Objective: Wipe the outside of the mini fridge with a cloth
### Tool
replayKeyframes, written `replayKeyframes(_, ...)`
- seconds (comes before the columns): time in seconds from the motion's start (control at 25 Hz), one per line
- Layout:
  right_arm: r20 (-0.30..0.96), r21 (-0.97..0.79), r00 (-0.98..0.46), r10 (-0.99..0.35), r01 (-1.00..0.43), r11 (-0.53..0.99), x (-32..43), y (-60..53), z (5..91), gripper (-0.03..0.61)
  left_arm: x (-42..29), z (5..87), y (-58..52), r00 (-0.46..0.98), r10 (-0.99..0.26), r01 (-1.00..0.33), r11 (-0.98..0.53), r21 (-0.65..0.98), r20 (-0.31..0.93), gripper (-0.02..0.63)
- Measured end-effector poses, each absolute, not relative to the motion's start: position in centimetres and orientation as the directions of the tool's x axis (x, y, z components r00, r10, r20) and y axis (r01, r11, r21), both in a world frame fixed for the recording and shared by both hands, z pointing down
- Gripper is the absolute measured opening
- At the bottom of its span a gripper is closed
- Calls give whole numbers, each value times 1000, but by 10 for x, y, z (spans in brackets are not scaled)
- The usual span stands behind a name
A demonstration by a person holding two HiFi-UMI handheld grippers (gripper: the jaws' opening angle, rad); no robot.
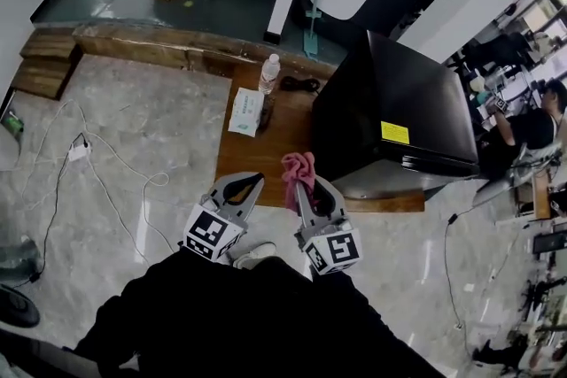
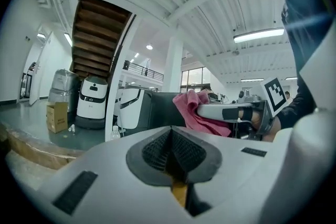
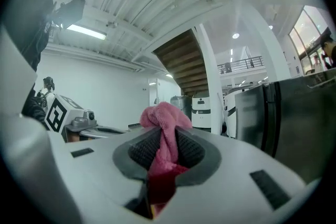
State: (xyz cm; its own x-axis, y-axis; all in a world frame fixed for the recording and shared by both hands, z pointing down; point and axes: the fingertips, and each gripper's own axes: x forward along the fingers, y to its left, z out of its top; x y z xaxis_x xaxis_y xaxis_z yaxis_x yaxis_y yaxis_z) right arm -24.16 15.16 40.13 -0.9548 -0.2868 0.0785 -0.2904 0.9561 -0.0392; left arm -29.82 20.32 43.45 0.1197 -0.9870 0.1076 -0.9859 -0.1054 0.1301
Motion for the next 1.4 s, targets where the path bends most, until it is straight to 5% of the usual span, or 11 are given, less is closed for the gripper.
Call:
replayKeyframes(0.36, 24, -13, -953, -302, -302, 953, -299, 124, 391, 77, -346, 413, 154, 142, -986, -987, -135, 86, 86, 6)
replayKeyframes(0.6, 62, 150, -872, -485, -473, 868, -330, 70, 379, 77, -383, 392, 90, 218, -974, -975, -214, 67, 57, 6)
replayKeyframes(1.04, 110, 726, -403, -908, -592, 350, -407, -72, 363, 78, -464, 382, -64, 472, -881, -881, -472, 19, 0, 6)
replayKeyframes(1.4, 224, 866, -39, -974, -449, 217, -403, -182, 395, 84, -483, 414, -153, 553, -832, -833, -551, 49, 35, 6)
